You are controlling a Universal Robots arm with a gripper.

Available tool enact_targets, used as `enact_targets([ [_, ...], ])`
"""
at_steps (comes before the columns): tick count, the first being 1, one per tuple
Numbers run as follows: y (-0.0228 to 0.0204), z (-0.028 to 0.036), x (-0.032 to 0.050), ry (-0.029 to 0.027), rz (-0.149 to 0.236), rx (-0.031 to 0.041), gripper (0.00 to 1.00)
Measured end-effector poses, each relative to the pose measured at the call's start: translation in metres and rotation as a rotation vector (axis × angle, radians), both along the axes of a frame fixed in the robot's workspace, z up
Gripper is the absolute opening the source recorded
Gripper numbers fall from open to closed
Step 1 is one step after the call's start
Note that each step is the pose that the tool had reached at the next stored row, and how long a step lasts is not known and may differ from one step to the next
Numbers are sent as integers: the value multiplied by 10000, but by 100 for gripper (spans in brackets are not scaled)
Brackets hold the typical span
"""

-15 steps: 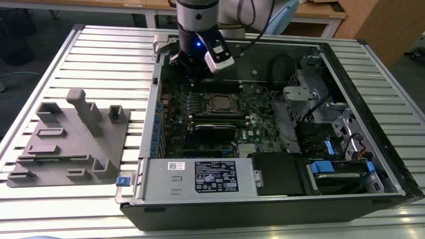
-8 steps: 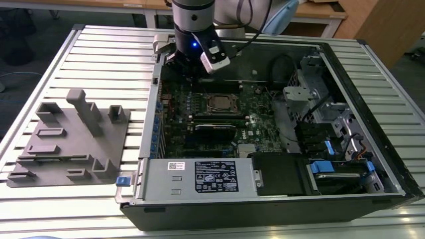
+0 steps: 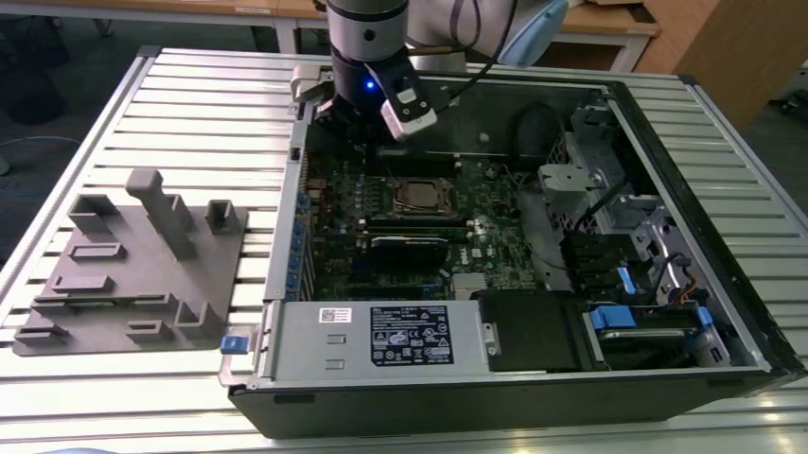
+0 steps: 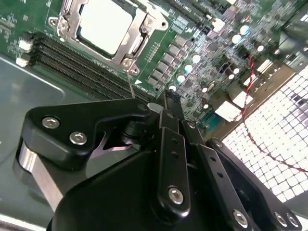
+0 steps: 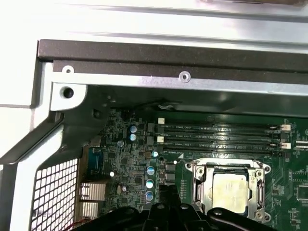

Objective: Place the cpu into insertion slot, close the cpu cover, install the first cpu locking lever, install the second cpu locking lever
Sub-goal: 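Install the first cpu locking lever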

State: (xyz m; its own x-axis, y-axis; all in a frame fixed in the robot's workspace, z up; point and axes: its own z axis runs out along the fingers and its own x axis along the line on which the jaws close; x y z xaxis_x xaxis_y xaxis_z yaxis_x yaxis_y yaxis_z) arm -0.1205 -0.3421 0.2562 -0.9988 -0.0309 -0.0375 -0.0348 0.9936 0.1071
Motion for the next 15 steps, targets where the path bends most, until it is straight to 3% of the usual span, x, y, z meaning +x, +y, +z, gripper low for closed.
enact_targets([
  [7, 0, -16, -35, -2, 0, 19, 11],
  [12, 10, -24, -37, -1, -1, 254, 11],
  [15, 18, -28, -37, -3, 0, 341, 11],
])
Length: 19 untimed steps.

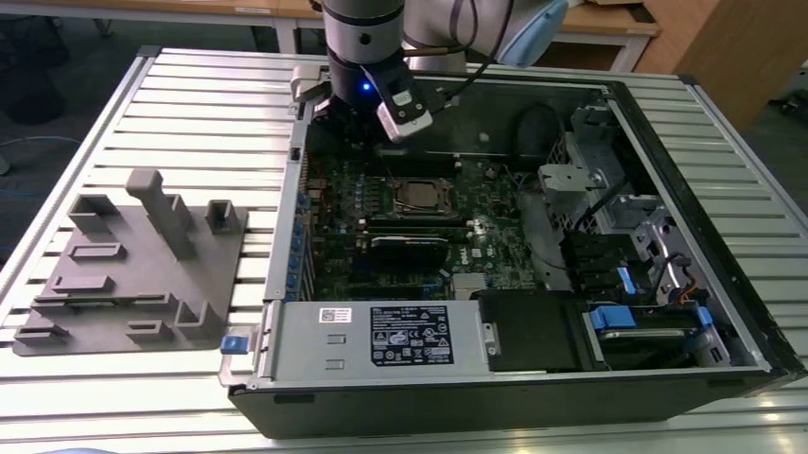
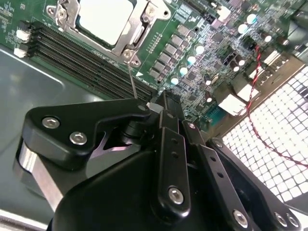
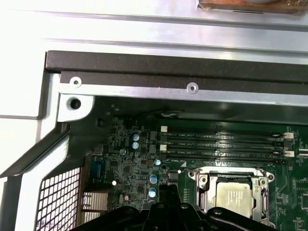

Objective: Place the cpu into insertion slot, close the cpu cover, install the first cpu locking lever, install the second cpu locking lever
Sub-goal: 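Install the first cpu locking lever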

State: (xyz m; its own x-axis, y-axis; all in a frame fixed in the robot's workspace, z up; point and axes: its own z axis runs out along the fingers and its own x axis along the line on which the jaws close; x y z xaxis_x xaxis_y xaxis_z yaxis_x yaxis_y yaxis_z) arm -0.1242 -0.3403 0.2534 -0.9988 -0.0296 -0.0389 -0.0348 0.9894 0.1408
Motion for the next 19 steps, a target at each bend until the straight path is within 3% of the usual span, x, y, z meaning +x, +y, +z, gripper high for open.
enact_targets([
  [7, 13, -3, -1, 2, -2, 20, 11],
  [11, 30, -11, -1, 1, 0, 100, 11],
  [17, 39, -19, -3, 0, -1, 301, 11],
  [19, 39, -22, -3, 1, 0, 415, 11],
])
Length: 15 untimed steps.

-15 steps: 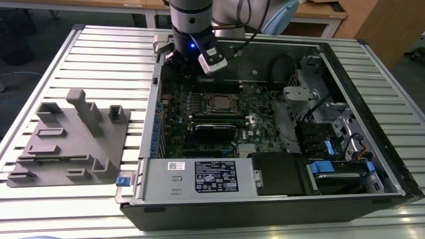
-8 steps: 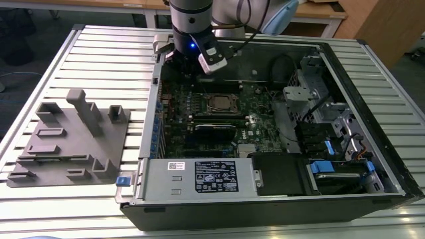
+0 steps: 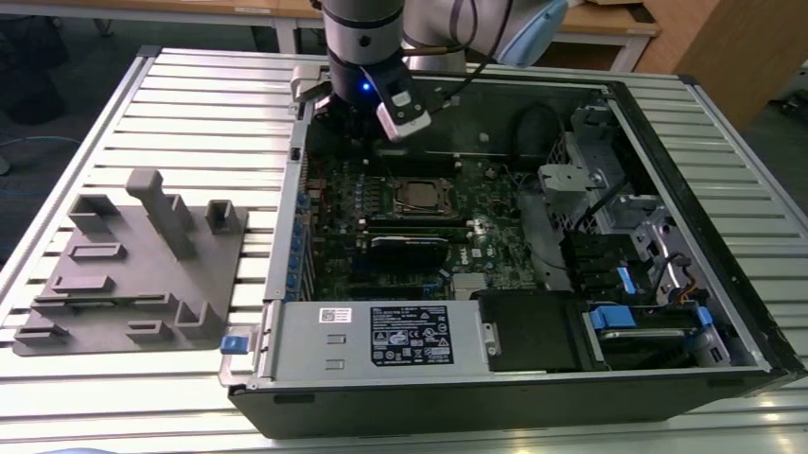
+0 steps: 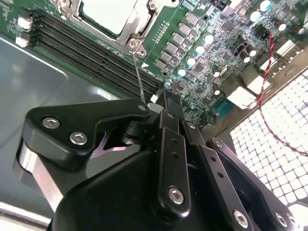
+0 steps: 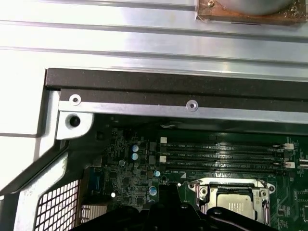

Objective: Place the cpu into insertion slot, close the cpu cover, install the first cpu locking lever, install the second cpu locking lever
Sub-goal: 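Install the first cpu locking lever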

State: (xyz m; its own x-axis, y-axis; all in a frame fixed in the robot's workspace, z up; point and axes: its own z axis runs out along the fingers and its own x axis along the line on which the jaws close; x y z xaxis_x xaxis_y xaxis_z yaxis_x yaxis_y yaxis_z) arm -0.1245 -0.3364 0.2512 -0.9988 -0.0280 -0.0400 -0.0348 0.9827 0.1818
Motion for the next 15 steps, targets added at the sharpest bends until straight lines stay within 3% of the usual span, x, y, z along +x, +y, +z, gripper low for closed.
enact_targets([
  [3, 0, -3, 0, -1, -1, 274, 11],
  [5, 0, -4, -1, 0, -2, 370, 11],
  [10, 0, -4, 19, 0, -1, 379, 11],
  [15, 0, -5, 121, 0, -3, 376, 11],
])
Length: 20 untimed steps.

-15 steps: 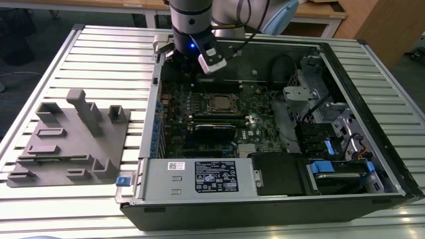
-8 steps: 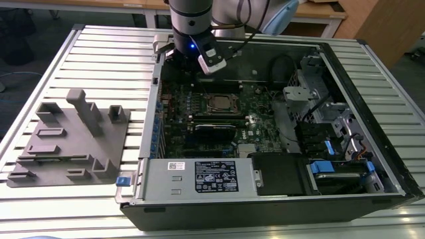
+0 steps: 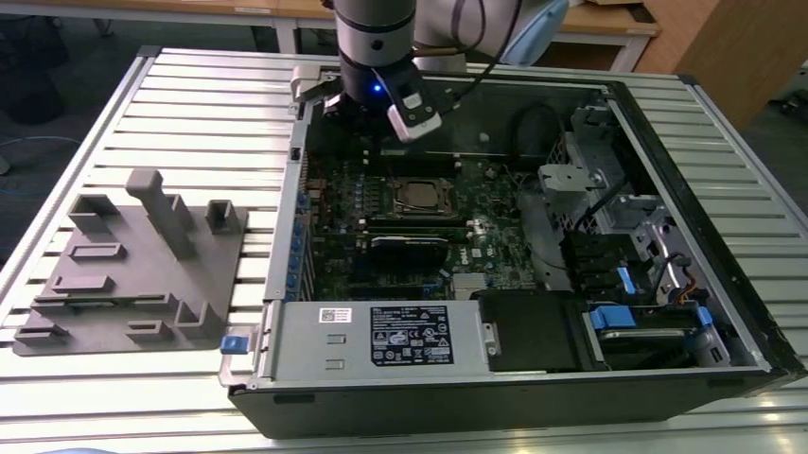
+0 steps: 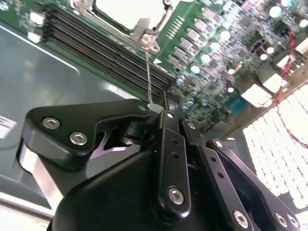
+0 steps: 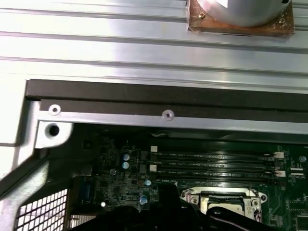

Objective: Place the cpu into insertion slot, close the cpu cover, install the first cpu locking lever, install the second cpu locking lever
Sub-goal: 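Install the first cpu locking lever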

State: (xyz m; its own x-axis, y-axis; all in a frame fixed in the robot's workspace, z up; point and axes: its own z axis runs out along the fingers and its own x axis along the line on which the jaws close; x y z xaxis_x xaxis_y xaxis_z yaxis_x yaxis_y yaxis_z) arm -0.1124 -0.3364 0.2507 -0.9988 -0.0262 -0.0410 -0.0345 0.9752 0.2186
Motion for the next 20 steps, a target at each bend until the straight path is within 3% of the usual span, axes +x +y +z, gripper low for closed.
enact_targets([
  [13, 0, -1, 297, 0, -23, -76, 11],
  [20, 1, -2, 321, -1, -26, -117, 11],
])
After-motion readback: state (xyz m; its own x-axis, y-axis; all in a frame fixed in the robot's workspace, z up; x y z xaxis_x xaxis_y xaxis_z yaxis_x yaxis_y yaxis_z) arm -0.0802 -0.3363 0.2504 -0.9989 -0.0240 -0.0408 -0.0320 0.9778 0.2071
